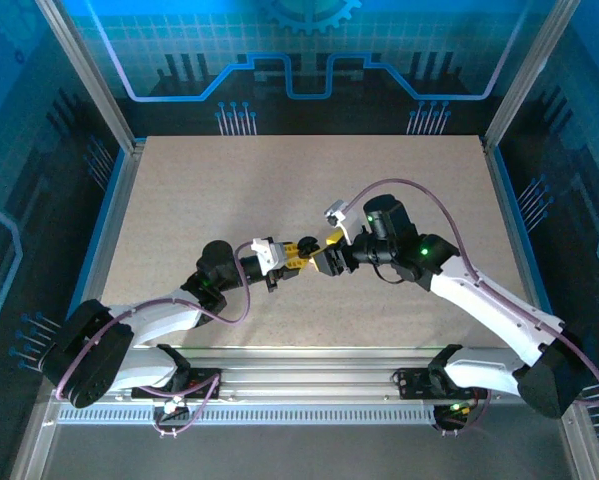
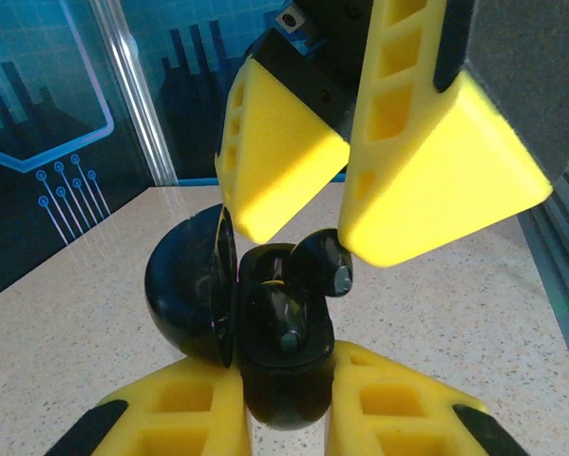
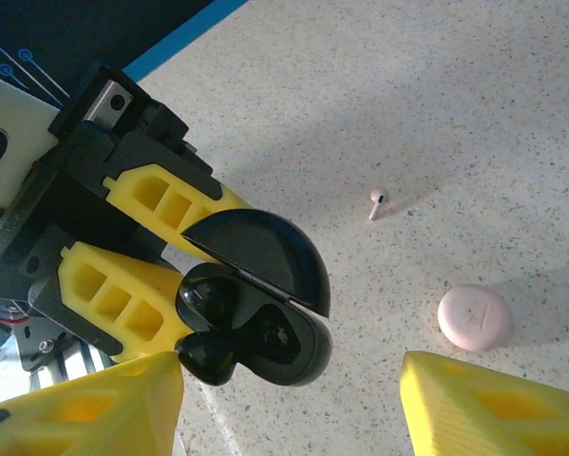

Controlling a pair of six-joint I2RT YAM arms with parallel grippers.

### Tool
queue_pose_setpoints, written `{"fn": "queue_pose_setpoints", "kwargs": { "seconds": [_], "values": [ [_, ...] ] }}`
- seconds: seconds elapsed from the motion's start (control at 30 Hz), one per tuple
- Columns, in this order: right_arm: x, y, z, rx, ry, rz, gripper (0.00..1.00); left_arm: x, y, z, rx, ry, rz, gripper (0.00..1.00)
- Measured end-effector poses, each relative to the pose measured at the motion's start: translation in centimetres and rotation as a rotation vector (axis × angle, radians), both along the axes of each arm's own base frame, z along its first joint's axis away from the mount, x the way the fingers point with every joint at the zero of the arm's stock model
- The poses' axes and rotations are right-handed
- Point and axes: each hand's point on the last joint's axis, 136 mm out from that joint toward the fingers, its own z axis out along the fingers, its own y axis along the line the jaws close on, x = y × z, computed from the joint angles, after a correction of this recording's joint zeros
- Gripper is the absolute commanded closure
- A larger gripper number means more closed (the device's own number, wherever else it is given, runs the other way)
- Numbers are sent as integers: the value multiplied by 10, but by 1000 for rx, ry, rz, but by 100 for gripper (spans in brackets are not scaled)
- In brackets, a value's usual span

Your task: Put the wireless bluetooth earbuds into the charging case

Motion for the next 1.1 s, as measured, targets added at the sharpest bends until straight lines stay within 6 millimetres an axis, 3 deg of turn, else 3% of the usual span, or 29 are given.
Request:
{"fn": "queue_pose_setpoints", "kwargs": {
  "seconds": [0.6, 1.1],
  "values": [
    [-5, 0, 27, 46, -41, 15, 37, 0, 0, 0, 0, -1, 0, 81],
    [0, 3, 2, -30, 43, 13, 38, 1, -1, 2, -2, -3, 0, 80]
  ]
}}
